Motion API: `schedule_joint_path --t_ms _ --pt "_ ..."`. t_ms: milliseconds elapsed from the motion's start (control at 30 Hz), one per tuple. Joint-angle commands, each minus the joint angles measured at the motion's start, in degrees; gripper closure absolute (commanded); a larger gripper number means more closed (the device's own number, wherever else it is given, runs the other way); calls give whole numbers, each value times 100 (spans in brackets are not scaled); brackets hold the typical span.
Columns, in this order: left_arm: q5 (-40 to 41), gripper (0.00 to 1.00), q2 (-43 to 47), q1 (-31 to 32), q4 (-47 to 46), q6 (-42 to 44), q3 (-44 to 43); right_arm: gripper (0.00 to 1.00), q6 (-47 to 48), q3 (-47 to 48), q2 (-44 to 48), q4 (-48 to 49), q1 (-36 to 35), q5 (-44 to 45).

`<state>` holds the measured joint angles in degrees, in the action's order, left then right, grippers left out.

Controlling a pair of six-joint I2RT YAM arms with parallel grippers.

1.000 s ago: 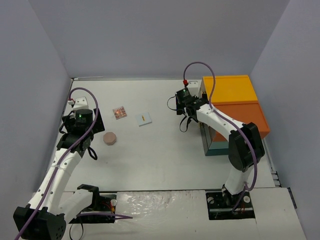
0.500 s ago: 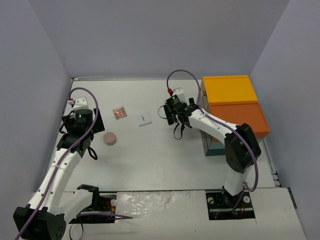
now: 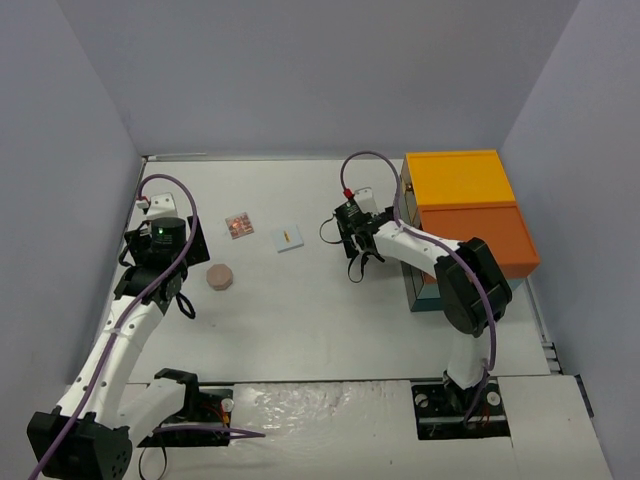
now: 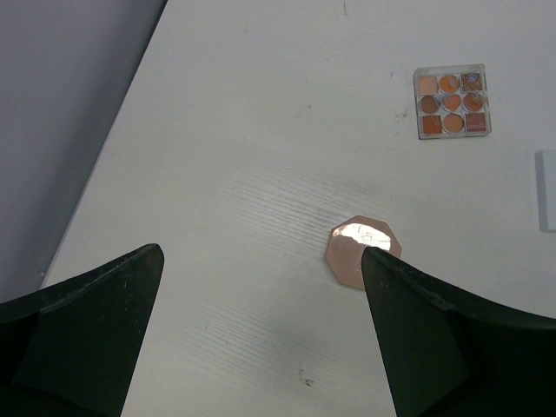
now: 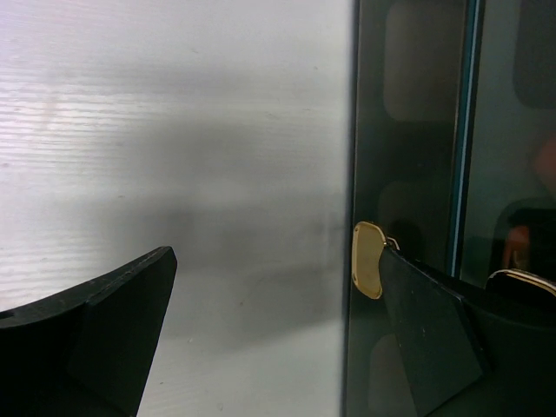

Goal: Organize the makeup

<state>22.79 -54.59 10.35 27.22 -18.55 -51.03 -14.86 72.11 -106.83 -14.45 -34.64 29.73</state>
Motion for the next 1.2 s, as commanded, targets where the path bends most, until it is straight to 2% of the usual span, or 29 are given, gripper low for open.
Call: schedule_joint_path --t_ms 0,367,700,1167 --pt "77 3 -24 -51 -322 79 -145 0 -315 -151 74 58 264 259" --pt "68 3 -44 -51 -349 98 -145 1 -334 -197 2 81 389 -445" --pt "71 3 -39 -51 -366 109 -145 1 -571 114 74 24 -181 -1027" --pt "-16 3 -102 -51 -377 84 -136 1 -842 978 235 -695 -624 -393"
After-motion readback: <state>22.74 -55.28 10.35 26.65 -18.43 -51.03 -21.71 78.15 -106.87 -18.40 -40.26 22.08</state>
